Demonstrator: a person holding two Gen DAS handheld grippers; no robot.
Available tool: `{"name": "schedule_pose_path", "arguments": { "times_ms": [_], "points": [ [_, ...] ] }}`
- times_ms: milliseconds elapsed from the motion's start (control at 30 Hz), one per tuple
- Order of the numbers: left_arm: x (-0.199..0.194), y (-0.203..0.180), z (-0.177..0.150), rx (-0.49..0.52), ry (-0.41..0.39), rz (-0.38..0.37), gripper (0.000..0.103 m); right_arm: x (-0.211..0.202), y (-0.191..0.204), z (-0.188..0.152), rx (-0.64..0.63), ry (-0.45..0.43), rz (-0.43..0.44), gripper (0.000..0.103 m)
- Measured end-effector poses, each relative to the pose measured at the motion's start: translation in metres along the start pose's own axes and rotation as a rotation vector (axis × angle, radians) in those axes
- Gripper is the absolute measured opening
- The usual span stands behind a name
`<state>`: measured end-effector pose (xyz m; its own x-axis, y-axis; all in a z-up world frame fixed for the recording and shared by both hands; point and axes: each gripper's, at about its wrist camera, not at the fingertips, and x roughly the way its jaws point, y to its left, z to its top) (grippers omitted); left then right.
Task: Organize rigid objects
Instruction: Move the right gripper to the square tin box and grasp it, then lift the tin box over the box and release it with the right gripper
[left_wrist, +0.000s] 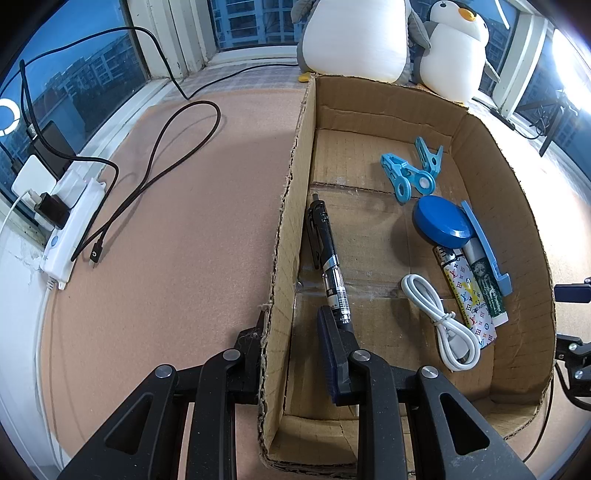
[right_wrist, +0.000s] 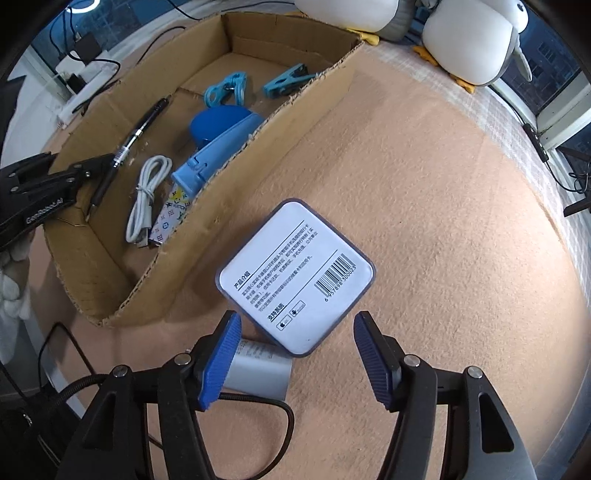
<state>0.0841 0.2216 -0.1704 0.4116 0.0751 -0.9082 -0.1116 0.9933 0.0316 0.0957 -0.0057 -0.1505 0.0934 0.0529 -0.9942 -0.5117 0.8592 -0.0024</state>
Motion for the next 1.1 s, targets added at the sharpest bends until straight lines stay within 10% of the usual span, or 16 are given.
{"name": "schedule_pose_path", "arguments": {
  "times_ms": [500,1100],
  "points": [
    [0.0,0.0,0.0,-0.001,0.001,-0.001,0.025,0.004,-0.024,0.017,0.081,-0.058,-0.04,0.06],
    [0.002,0.001,-0.001,-0.006,0.005,-0.001,0.026,0.004,-0.002,0.044,-0.382,-0.06,-0.055,0.072]
  ]
}}
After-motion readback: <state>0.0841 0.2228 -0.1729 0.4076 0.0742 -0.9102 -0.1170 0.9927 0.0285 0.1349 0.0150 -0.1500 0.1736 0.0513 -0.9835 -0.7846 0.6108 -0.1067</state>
